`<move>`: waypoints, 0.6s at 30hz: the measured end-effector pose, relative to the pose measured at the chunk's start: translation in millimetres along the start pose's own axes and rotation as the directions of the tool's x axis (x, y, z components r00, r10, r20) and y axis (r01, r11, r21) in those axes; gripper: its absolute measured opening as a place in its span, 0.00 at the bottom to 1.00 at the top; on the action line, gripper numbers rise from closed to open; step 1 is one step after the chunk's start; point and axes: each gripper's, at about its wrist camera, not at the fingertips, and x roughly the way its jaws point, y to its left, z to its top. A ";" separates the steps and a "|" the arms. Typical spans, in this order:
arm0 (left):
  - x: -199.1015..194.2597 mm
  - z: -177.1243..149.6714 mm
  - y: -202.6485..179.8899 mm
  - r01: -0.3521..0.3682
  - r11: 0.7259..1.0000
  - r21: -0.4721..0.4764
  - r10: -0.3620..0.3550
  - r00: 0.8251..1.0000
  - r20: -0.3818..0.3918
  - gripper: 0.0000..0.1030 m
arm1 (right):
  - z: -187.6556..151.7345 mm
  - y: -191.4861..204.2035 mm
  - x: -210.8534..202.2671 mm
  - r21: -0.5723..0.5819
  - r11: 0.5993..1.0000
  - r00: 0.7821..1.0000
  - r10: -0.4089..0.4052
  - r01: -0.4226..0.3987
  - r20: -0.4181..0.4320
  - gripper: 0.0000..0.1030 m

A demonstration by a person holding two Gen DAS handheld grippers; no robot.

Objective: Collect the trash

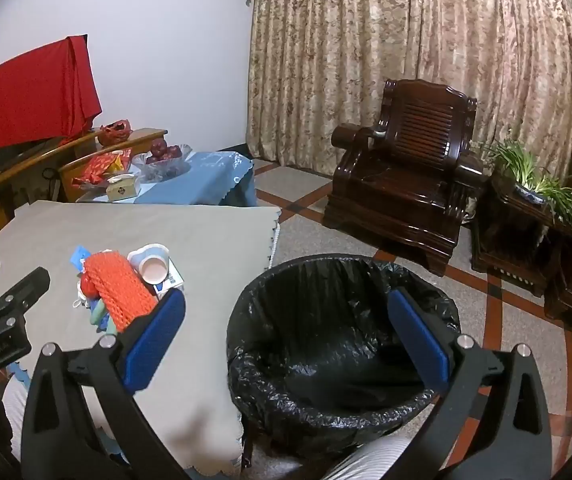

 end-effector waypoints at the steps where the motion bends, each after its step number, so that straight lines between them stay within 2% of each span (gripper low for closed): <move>1: 0.1 0.0 -0.1 0.000 1.000 0.001 0.000 1.000 -0.001 0.94 | 0.0 0.0 0.2 0.000 1.000 1.000 0.000 0.000 -0.002 0.95; 18: 3.5 -1.2 1.2 -0.002 1.000 0.011 0.002 1.000 -0.004 0.94 | -0.8 0.2 1.5 -0.002 1.000 1.000 -0.002 0.002 0.001 0.95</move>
